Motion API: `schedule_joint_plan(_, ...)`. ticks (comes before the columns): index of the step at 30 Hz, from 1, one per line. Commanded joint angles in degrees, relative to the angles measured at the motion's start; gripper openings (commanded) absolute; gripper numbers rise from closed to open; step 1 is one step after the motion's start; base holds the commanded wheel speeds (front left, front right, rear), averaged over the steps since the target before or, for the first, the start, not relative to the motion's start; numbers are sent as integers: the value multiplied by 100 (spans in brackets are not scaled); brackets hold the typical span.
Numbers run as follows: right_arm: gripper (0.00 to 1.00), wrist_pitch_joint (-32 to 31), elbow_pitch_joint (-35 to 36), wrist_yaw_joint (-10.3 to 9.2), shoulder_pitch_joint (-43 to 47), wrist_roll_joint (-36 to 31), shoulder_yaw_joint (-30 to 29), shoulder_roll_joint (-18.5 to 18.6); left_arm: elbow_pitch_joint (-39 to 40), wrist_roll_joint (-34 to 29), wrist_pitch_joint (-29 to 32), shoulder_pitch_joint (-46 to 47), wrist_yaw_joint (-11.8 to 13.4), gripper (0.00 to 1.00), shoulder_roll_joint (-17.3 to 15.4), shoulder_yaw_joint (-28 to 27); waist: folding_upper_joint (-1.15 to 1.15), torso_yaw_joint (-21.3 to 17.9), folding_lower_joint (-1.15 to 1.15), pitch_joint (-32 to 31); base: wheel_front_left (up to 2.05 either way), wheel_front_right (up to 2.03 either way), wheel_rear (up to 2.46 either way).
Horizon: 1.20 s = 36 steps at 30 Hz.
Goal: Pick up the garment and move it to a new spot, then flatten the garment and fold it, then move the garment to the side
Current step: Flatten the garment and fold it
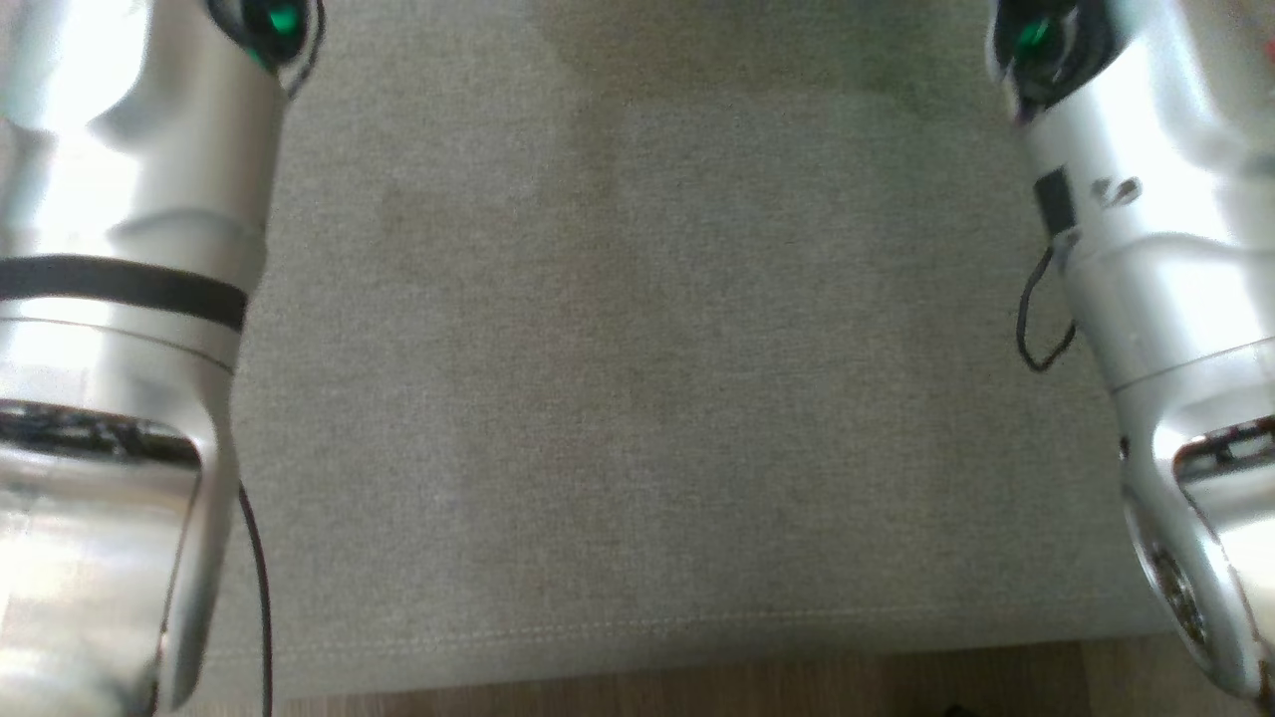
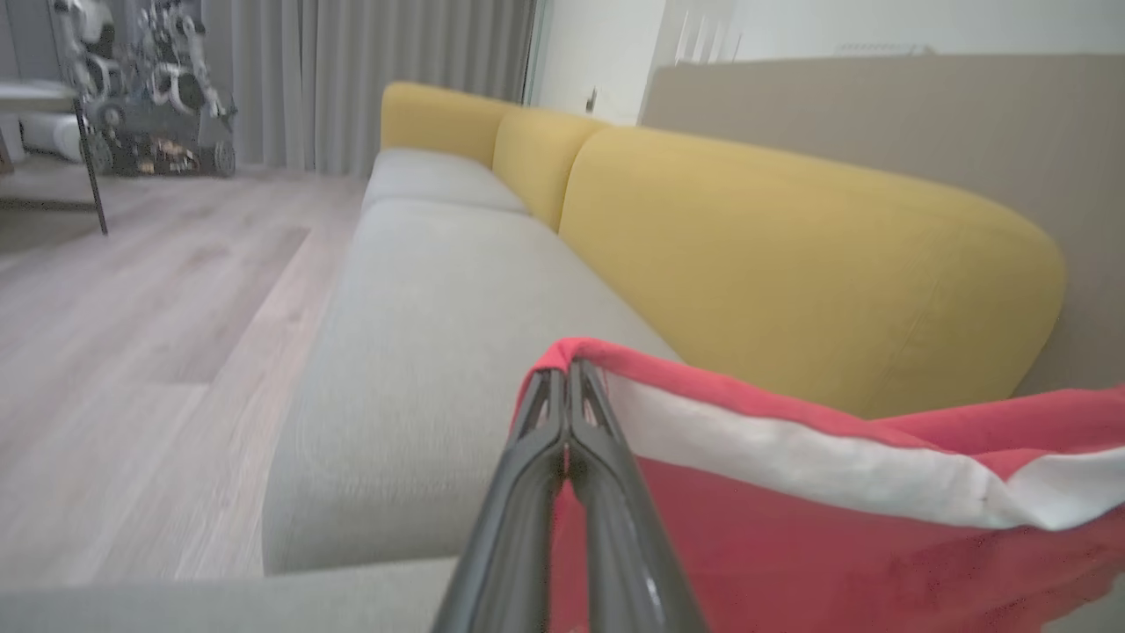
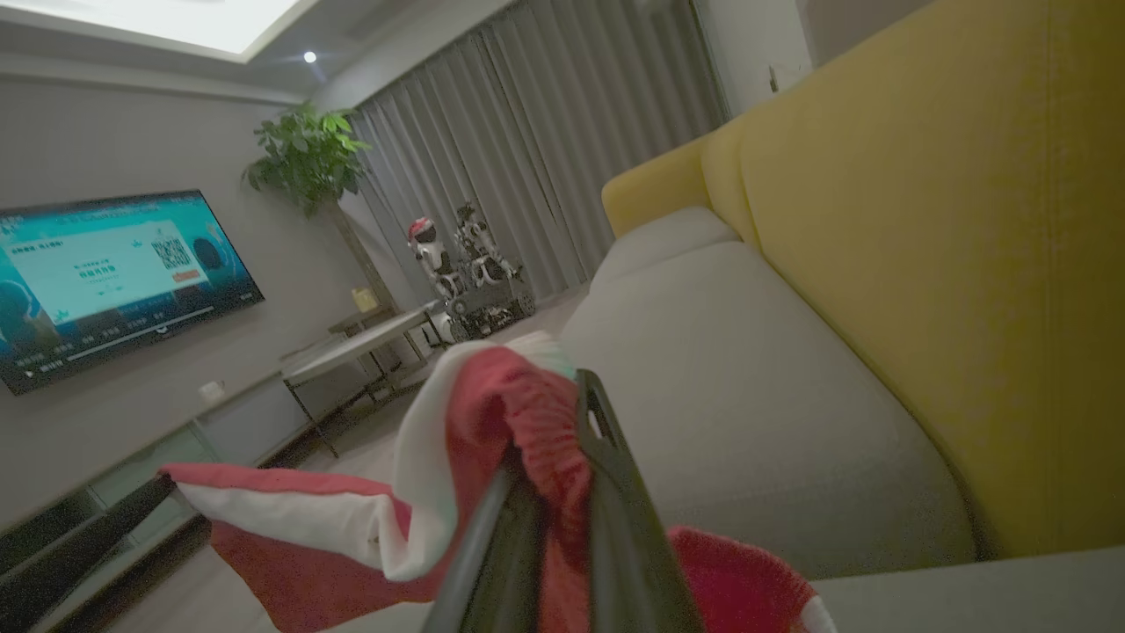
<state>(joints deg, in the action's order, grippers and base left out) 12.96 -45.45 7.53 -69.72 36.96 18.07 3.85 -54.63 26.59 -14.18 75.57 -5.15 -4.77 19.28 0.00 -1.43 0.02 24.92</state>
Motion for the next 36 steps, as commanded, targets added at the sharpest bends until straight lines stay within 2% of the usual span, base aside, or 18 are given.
schedule_joint_plan(1, 0, 69, 47, -4, -82, 70, 104, -96, 74, 3, -42, 182, -42, 0, -173, -93, 0, 58, -2, 84, 0, 0, 0)
schedule_joint_plan(6, 0, 170, -803, -4, 173, 291, 712, -96, -692, 182, -74, -199, -151, 0, 24, -64, 0, 101, -2, 253, 0, 0, 0)
schedule_joint_plan(11, 0, 200, -754, -4, 868, 540, 973, -65, -481, 235, -80, -1034, -200, 0, 55, -230, 0, 33, -2, 187, 0, 0, 0)
schedule_joint_plan(22, 0, 203, 919, -4, 3688, 297, 853, 358, 2026, -282, -81, -4342, -216, 0, -169, -821, 0, -46, -2, -672, 0, 0, 0)
schedule_joint_plan(29, 0, 200, 1685, -4, 5126, -141, 462, 497, 3306, -462, -71, -6054, -29, 0, -278, -852, 0, 71, -2, -1139, 0, 0, 0)
schedule_joint_plan(36, 0, -153, 2826, -4, 6590, -593, -68, 363, 4599, -426, 352, -7425, 379, 0, -361, -850, 0, 129, -2, -1535, 0, 0, 0)
